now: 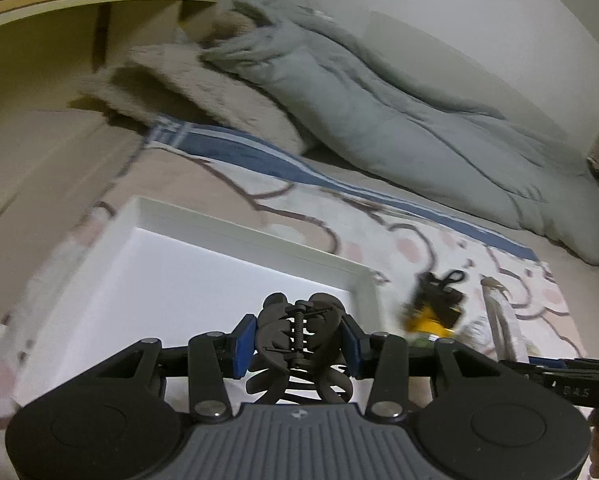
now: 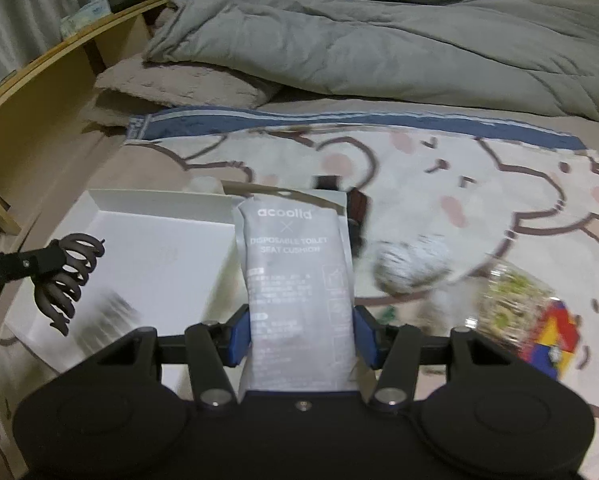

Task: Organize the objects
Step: 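Carry the claw clip with the left gripper while the right gripper carries the packet to the tray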

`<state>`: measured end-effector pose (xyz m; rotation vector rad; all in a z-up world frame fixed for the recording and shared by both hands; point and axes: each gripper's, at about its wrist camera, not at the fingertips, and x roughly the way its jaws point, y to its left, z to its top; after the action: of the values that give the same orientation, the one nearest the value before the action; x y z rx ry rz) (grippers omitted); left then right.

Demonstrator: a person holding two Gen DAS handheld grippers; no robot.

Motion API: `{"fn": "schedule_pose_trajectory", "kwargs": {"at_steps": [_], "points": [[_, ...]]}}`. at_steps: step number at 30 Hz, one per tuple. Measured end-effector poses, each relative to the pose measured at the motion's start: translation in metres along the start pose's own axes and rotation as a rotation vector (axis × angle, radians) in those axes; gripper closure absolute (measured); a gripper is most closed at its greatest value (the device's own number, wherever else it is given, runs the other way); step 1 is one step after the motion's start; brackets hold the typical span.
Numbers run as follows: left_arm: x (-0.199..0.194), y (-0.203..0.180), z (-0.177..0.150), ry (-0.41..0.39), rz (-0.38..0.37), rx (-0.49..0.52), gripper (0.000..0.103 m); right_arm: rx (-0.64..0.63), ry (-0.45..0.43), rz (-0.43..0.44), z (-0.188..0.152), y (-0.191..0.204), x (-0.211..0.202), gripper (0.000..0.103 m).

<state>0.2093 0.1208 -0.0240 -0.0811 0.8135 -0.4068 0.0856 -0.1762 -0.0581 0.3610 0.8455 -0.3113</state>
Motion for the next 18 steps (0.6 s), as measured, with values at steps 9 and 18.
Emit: {"fn": "schedule_pose_trajectory", "kwargs": {"at_steps": [9,18], "points": [[0.009,0.059,0.004,0.022,0.081,0.002,0.058,-0.005,0.026,0.071,0.012,0.078,0.04,0.049],[0.026,0.106,-0.013,0.105,0.173,0.038,0.058,0.012,0.086,0.106,0.007,0.147,0.086,0.049]]}}
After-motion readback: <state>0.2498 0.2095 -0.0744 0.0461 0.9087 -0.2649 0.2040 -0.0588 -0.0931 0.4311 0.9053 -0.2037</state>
